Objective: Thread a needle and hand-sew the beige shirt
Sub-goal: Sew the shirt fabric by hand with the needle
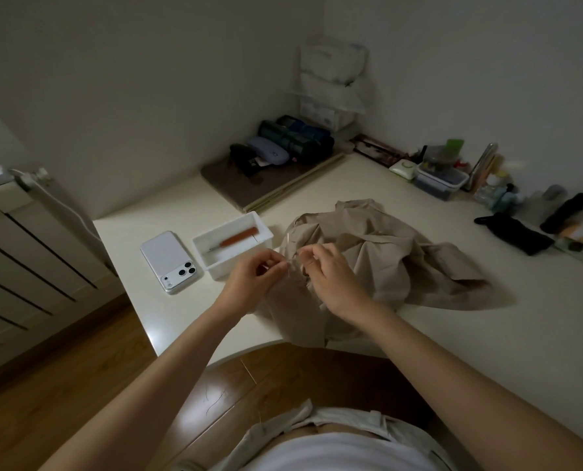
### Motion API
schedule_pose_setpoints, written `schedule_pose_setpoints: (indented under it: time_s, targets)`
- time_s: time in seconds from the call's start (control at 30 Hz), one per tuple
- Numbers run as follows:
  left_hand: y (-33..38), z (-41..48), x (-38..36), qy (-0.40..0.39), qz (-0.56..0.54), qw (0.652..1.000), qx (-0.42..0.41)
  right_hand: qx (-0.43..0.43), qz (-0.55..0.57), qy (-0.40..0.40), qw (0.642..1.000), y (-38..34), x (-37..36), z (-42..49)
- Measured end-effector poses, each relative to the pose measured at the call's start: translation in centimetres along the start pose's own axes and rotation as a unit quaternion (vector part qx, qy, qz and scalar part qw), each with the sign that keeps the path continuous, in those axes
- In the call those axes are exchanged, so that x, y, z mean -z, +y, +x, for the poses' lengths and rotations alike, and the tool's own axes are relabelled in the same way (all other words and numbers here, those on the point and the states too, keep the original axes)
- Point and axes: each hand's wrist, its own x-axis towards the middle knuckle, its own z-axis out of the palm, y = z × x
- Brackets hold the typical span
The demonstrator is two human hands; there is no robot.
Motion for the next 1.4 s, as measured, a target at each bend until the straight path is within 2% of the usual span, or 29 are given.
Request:
schedule_pose_setpoints:
  time_s: [0.13,0.3,0.43,0.63,0.73,0.83,0.93,1.07,1.17,1.27,1.4]
  targets:
    - [-0.4,-0.2,-0.1,-0.042,0.065,0.996,-0.035,-0.015,0.081,-0.023,0.996,-0.8,-0.2,0.2]
    - [-1.0,-0.3,0.1,-0.042,0.078,0.995,-0.045,-0.020,0.162,-0.006,0.987,-1.4,0.2,0.2]
    - [-1.6,-0.7,0.6,-0.051,0.113,0.991,-0.042,-0.055,0.230,0.027,0.971,-1.6,0.4,1.0]
    - [-2.8,-0.9,1.6,-0.031,0.166,0.986,0.015,-0.081,0.362,0.040,0.928,-2.0,2.6,2.0]
    - [-2.9,-0.9,2.2,-0.040,0.193,0.979,0.041,-0.090,0.366,0.047,0.925,-1.9,3.9,2.3]
    - [-2.3,-0.5,2.5,-0.051,0.153,0.985,0.063,-0.090,0.347,0.053,0.932,-1.8,4.7,2.9]
    - [-0.4,0.1,1.9,-0.077,0.103,0.989,0.073,-0.066,0.335,0.017,0.940,-2.6,4.8,3.4]
    - [2.3,0.5,0.2,-0.196,0.021,0.979,0.058,-0.039,0.307,-0.023,0.951,-3.3,4.7,4.1]
    - [2.9,0.7,0.1,-0.255,-0.082,0.963,0.028,-0.046,0.296,-0.002,0.954,-2.4,5.4,5.0]
    - [4.0,0.7,1.0,-0.204,-0.202,0.957,0.038,-0.083,0.251,0.049,0.963,-0.2,6.2,6.1]
    - [5.2,1.1,2.5,-0.128,-0.280,0.951,0.036,-0.142,0.185,0.085,0.969,2.8,6.1,6.4]
